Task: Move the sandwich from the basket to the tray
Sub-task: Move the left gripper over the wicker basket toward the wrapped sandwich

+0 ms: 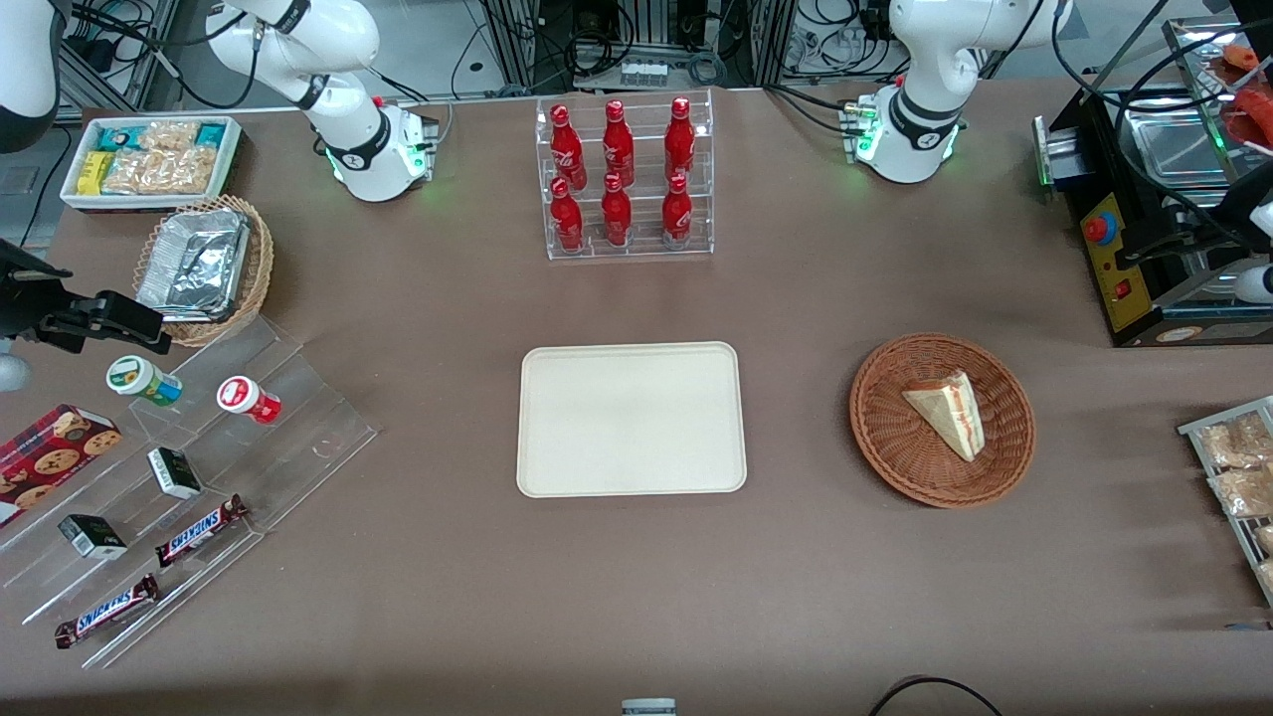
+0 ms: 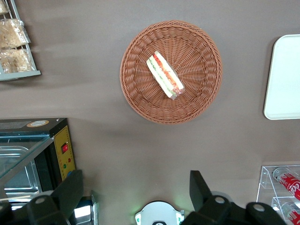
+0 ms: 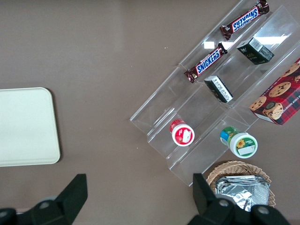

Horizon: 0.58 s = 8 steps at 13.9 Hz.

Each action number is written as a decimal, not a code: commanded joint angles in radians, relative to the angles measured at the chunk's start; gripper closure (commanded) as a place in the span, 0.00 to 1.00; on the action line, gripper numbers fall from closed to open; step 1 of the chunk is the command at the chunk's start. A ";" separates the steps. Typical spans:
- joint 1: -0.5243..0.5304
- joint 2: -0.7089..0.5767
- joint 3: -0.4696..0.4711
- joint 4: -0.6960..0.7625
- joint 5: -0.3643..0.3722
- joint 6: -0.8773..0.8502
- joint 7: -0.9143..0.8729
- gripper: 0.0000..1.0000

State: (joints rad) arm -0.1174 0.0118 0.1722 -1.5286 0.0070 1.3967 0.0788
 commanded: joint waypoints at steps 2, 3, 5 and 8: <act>-0.010 -0.013 0.001 -0.005 0.005 -0.005 0.019 0.00; -0.010 -0.001 0.003 -0.008 0.007 0.004 0.018 0.00; -0.013 0.034 0.001 -0.016 0.016 0.028 0.010 0.00; -0.014 0.057 0.000 -0.083 0.034 0.122 -0.023 0.00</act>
State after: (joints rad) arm -0.1228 0.0598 0.1713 -1.5670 0.0208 1.4629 0.0783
